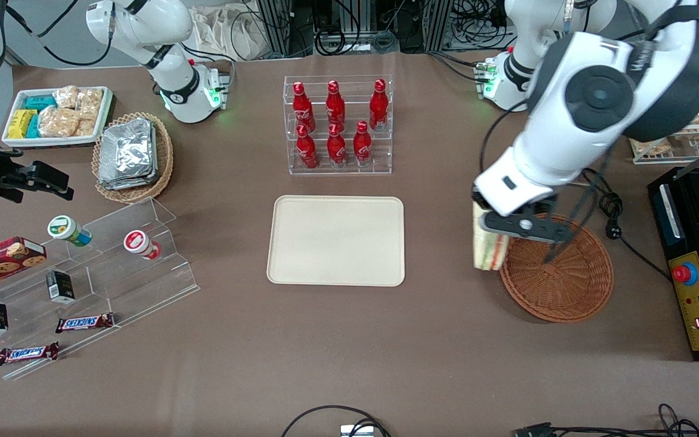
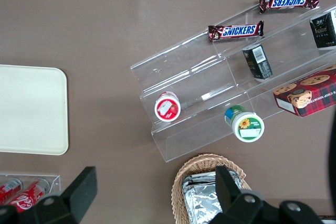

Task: Place sandwich from basket to tray
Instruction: 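Lift the sandwich and carry it with the left gripper to the tray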

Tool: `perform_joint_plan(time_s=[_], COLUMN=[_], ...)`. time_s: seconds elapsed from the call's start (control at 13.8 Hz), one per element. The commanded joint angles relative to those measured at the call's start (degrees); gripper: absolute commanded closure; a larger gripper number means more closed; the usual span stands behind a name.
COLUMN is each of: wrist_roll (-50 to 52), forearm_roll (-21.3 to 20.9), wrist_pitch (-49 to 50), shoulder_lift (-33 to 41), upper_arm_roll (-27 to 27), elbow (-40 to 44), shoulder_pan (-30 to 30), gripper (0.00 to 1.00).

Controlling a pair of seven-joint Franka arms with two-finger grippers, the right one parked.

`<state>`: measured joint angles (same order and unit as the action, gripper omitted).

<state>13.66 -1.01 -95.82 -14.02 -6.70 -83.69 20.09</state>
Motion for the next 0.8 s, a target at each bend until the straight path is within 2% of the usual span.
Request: perform_joint_plan(time_s=[0.0,0.22,0.44,0.65,0.73], wrist_roll=[4.87,11.54,15.6,17.8,19.11], forearm_roll=[-0.75,-1.09,-5.74,-6.37,-7.94], wrist_pitch=[-3.48,-8.32,-16.74,-22.64,-23.96], shoulder_lift=[-2.4,-5.56,-8.03,-11.54,-12.77], upper_arm_roll=[-2.79,-4.2,-4.2,-4.11,-4.11], elbow=[0.64,-0.41,-5.58,-8.59,-9.29], shoulder_pan=[1.7,5.21,8.12,9.7,10.49], gripper=[1.0,1.0,1.0,1.0,1.0])
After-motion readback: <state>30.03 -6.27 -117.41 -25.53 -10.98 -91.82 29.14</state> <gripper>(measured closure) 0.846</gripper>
